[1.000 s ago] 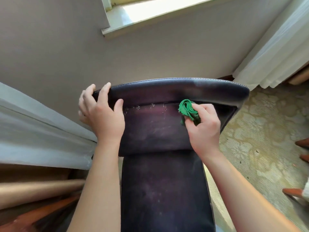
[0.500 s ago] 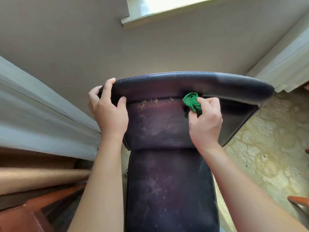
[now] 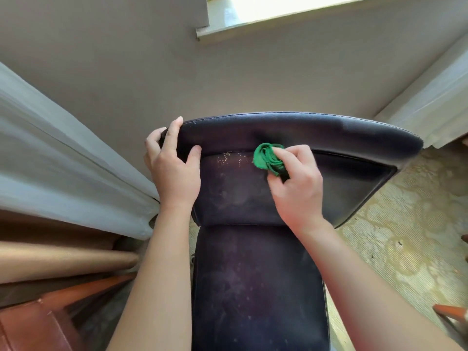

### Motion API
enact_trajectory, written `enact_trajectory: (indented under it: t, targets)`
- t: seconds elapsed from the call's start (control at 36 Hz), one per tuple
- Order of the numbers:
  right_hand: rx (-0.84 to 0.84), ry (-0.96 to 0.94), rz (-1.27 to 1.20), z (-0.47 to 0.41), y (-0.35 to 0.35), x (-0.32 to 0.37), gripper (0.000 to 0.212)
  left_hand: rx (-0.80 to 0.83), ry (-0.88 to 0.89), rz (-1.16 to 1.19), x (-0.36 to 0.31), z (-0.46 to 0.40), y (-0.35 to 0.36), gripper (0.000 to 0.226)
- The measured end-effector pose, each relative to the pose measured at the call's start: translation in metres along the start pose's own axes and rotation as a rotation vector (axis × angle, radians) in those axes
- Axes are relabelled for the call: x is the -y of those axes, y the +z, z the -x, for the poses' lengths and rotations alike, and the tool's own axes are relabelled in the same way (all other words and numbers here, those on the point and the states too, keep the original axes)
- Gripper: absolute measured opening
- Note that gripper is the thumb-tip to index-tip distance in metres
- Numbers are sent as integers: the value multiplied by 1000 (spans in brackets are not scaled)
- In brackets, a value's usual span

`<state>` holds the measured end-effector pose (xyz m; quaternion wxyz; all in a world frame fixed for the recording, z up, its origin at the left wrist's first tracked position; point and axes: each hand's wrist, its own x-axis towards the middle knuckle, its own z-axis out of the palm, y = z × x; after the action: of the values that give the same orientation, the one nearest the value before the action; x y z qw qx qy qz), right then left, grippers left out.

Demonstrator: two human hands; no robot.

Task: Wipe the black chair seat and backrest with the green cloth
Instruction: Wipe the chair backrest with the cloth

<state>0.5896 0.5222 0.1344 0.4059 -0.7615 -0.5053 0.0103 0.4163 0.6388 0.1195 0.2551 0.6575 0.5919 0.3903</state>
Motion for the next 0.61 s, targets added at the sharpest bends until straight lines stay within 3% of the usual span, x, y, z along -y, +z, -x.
enact_trajectory:
  t: [0.19, 0.61]
  targets:
    - [-22, 133, 106, 2, 0, -16, 39, -5, -176, 157, 21, 2, -11, 58]
    - [39, 77, 121, -6, 41, 17, 36, 20, -188, 161, 34, -11, -15, 46]
